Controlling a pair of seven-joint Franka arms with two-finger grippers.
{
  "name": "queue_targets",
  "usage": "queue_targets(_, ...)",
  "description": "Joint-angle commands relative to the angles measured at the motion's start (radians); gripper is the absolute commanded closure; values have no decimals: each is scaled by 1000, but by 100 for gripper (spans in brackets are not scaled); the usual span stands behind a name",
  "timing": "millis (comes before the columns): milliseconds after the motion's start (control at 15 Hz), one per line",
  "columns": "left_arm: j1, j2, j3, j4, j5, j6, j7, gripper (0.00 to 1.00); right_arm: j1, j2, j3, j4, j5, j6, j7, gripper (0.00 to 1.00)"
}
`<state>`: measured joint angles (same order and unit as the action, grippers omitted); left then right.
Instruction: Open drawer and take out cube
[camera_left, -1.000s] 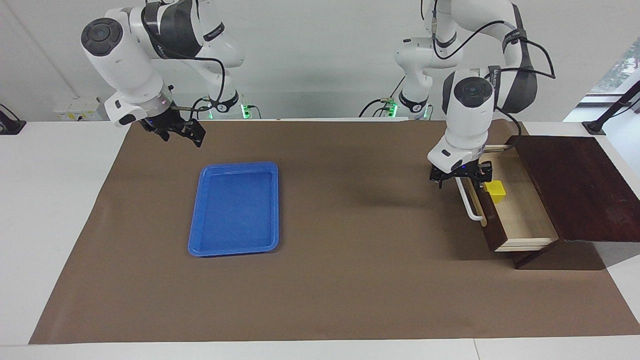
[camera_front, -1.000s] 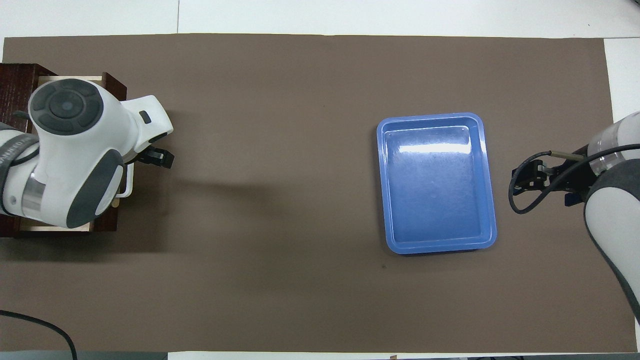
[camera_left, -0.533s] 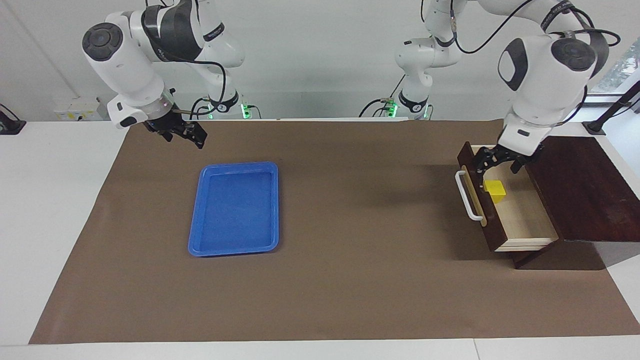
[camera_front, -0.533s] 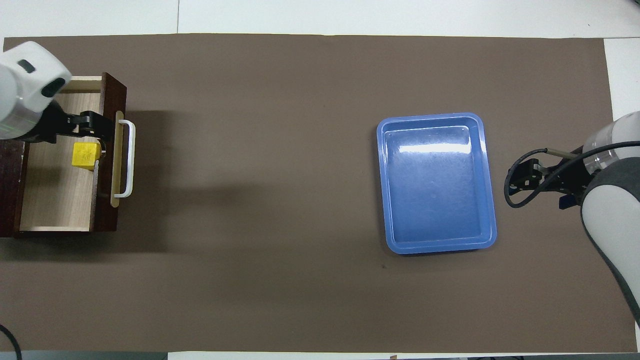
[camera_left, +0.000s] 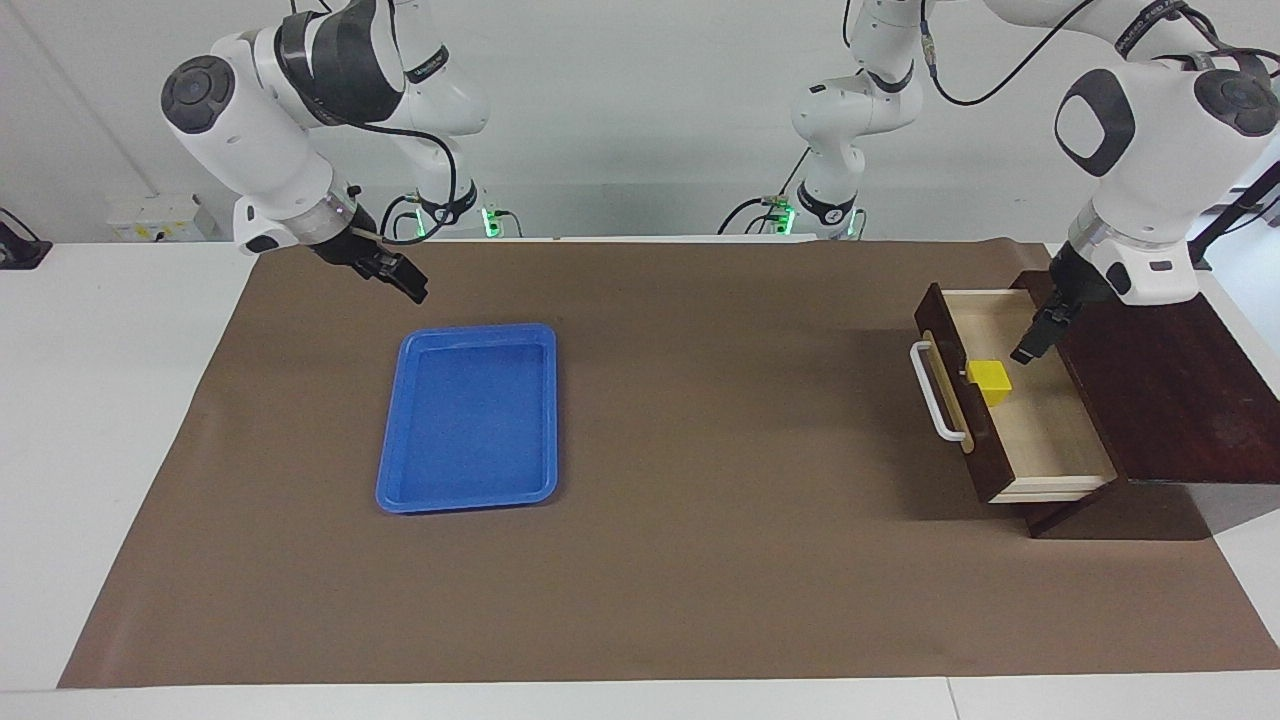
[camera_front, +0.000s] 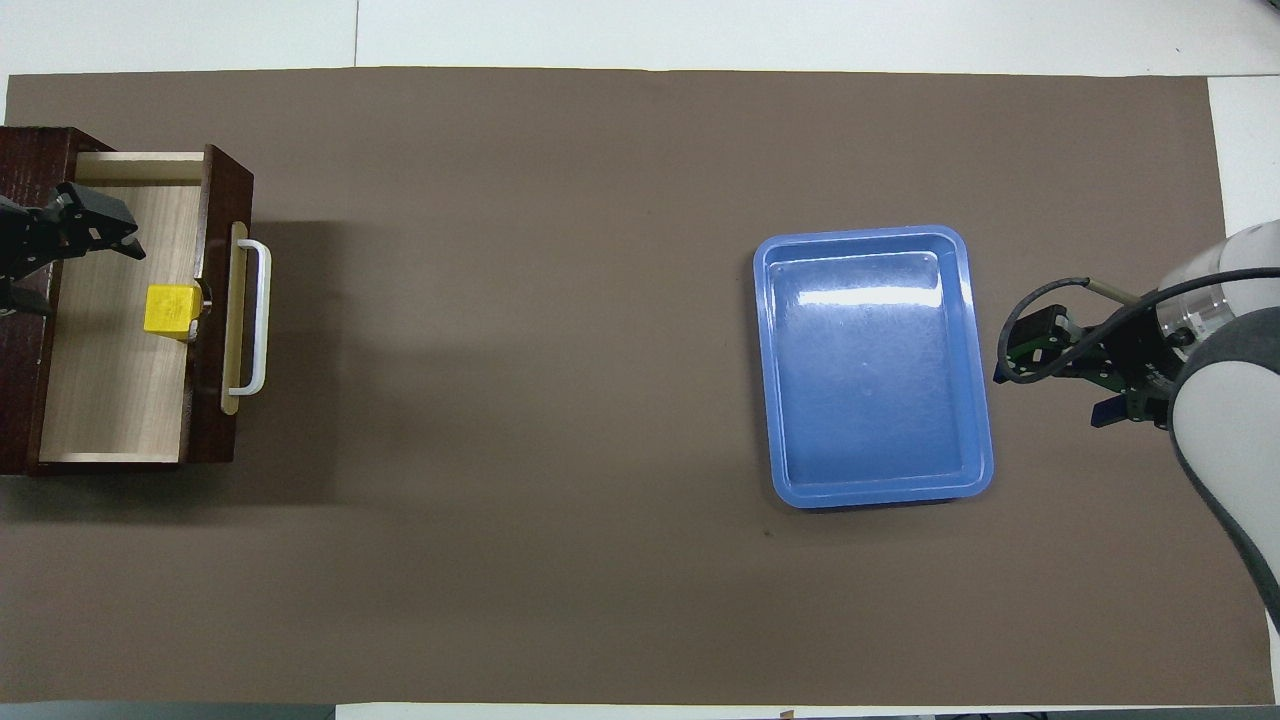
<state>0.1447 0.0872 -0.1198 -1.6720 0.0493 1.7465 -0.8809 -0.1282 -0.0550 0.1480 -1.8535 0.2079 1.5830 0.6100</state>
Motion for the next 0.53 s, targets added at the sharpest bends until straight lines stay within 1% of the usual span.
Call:
queue_targets(0,33,-59,-4,-104,-16,62,-133,0,11,15,1,-4,63,20,135,0)
queue_targets(67,32,-73,-4,-150,-16,108,-166,0,22,26,1,-4,79,22,183,0)
queue_targets(133,32,-75,-4,-173,-16,140,-221,0,25,29,1,-4,90,23,223,0)
queue_targets(333,33,-52,-6,-184,-17,189,-402,0,25,46,1,-4,152,29,325,0)
queue_targets(467,33,-35,-6,-183,-17,197,-446,0,25,56,1,-6,183,32,399,0)
